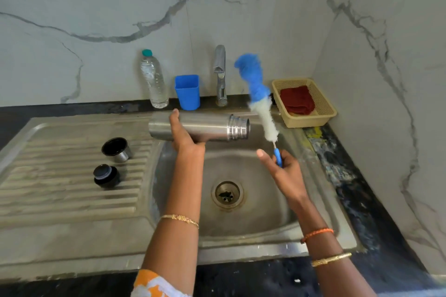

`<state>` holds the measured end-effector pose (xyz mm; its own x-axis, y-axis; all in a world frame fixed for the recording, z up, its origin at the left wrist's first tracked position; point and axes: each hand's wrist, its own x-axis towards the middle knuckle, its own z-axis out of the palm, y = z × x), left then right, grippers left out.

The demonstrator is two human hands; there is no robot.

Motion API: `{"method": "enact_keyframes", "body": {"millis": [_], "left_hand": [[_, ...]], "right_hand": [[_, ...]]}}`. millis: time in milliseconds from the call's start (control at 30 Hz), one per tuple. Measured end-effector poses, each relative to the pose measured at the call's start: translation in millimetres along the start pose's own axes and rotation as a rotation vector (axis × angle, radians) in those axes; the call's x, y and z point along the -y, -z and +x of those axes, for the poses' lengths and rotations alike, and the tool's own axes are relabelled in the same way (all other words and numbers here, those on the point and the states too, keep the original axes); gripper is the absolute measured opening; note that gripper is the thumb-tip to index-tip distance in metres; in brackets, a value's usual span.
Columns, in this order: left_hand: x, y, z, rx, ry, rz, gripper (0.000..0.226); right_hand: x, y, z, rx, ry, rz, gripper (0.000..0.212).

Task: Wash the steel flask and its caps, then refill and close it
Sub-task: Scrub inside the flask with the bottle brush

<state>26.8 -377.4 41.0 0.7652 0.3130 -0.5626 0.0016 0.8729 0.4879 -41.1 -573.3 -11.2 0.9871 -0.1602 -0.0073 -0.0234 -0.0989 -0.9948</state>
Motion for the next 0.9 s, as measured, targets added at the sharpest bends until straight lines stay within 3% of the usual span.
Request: {"method": "enact_keyframes", "body": {"millis": [133, 267, 333, 433, 500, 567, 633, 733, 900], "left_hand": [[24.9, 8.1, -21.0, -0.016, 0.143, -0.032, 0.056], [51.2, 17.3, -31.4, -0.024, 0.313, 0.115, 0.071], [54.1, 28.1, -30.0, 0.076, 0.461, 0.285, 0.085], [32.1, 48.5, -33.3, 0.337, 0.660, 0.788, 0.095], [14.7, 59.8, -39.7, 0.390, 0.533, 1.266, 0.100], [10.3, 65.0, -44.3, 0.356, 0.160, 1.550, 0.098], [14.9, 55.8, -50.9, 0.478, -0.132, 1.456, 0.092], [23.4, 28.8, -51.0, 0.684, -0.361, 1.281, 0.083], [24.9, 9.2, -27.9, 0.618, -0.502, 1.159, 0.061]], "right_hand": [[23.2, -23.3, 1.5, -0.032, 0.021, 0.123, 0.046], [44.1, -40.1, 6.2, -0.122, 0.168, 0.284, 0.040], [52.8, -37.9, 11.0, -0.120, 0.194, 0.326, 0.041], [58.4, -27.9, 22.9, -0.093, 0.211, 0.283, 0.051], [60.5, -22.0, 29.5, -0.099, 0.222, 0.198, 0.056], [60.2, -19.6, 34.6, -0.087, 0.229, 0.096, 0.055], [60.8, -20.6, 36.8, -0.026, 0.239, 0.096, 0.054], [62.7, -27.6, 37.1, 0.086, 0.211, 0.079, 0.053], [82.6, -31.1, 39.6, 0.180, 0.165, 0.060, 0.025]]}}
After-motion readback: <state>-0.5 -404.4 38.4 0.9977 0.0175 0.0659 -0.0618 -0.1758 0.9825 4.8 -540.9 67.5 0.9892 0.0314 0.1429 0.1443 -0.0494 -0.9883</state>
